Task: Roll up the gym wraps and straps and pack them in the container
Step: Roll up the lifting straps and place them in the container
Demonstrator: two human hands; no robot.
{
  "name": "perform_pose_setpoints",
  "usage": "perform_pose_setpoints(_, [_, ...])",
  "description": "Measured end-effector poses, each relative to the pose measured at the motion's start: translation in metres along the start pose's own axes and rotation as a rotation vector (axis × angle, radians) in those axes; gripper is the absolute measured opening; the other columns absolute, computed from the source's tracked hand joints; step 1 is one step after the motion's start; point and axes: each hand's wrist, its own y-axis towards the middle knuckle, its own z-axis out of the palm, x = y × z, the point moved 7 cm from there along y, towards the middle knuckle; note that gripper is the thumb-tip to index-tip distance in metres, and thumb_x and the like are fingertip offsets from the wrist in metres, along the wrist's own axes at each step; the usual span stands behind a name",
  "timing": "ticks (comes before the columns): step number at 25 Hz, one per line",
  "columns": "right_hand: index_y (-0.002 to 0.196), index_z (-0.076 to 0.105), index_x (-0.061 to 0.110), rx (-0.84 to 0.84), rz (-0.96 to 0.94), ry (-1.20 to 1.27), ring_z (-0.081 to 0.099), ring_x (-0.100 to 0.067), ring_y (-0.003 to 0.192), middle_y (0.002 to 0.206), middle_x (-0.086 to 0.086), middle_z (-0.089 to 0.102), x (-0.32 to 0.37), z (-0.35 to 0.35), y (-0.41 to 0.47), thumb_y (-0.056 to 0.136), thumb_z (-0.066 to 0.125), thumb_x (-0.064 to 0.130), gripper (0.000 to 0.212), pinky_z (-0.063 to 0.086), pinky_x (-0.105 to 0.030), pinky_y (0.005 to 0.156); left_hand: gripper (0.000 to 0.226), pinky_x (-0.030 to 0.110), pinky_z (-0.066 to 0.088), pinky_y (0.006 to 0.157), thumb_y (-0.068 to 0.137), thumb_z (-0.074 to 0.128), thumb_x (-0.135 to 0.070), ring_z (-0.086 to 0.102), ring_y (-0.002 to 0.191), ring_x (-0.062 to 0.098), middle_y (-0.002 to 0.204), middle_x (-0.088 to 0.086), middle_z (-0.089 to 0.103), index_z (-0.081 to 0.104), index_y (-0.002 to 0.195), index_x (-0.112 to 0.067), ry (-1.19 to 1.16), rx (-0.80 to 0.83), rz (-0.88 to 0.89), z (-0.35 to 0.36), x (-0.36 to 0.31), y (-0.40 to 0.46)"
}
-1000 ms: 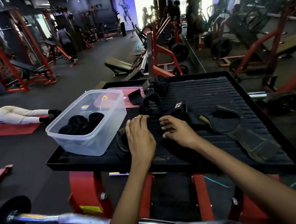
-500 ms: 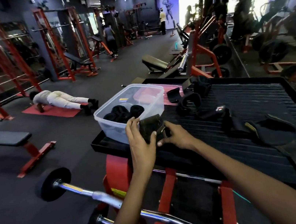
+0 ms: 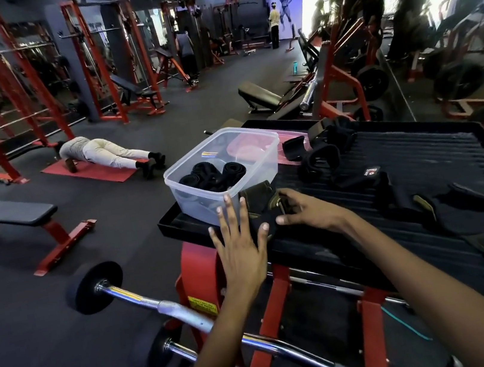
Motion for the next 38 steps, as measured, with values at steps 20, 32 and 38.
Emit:
perform_pose_setpoints(20, [0.131, 0.044, 0.017, -0.986, 0.175, -0.662, 0.044, -0.024, 0.119, 0.126, -0.007, 0.046, 0.000, -0.149, -0.152, 0.083, 0.067, 0.031, 0.055, 0.035, -0.034, 0.101, 0.024, 0.026, 0.047, 0.083, 0.096, 0.048, -0.017, 0.059, 0.090, 0.017, 0.103, 0.003, 0.058, 0.051, 0.119, -0.013, -0.940, 0.434, -0.057, 0.092, -0.169, 0.033])
perform_pose_setpoints(32, [0.112, 0.065, 0.013, -0.742, 0.110, -0.395, 0.060, -0.010, 0.095, 0.101, 0.004, 0.067, -0.032, -0.121, -0.176, 0.082, 0.067, 0.010, 0.030, 0.043, -0.015, 0.082, 0.043, 0.035, 0.055, 0.079, 0.095, 0.044, -0.043, 0.060, 0.109, 0.026, 0.124, 0.006, 0.057, 0.044, 0.129, -0.016, -1.273, 0.724, -0.375, 0.140, -0.174, 0.015])
perform_pose_setpoints(38, [0.119, 0.057, 0.015, -0.606, 0.349, -0.685, 0.049, -0.023, 0.110, 0.114, -0.006, 0.053, -0.050, -0.115, -0.163, 0.082, 0.068, 0.038, 0.045, 0.040, -0.033, 0.092, 0.026, 0.032, 0.048, 0.081, 0.090, 0.059, -0.017, 0.059, 0.089, 0.015, 0.095, 0.000, 0.062, 0.046, 0.113, -0.017, -1.469, 0.473, -0.530, 0.126, -0.151, 0.028])
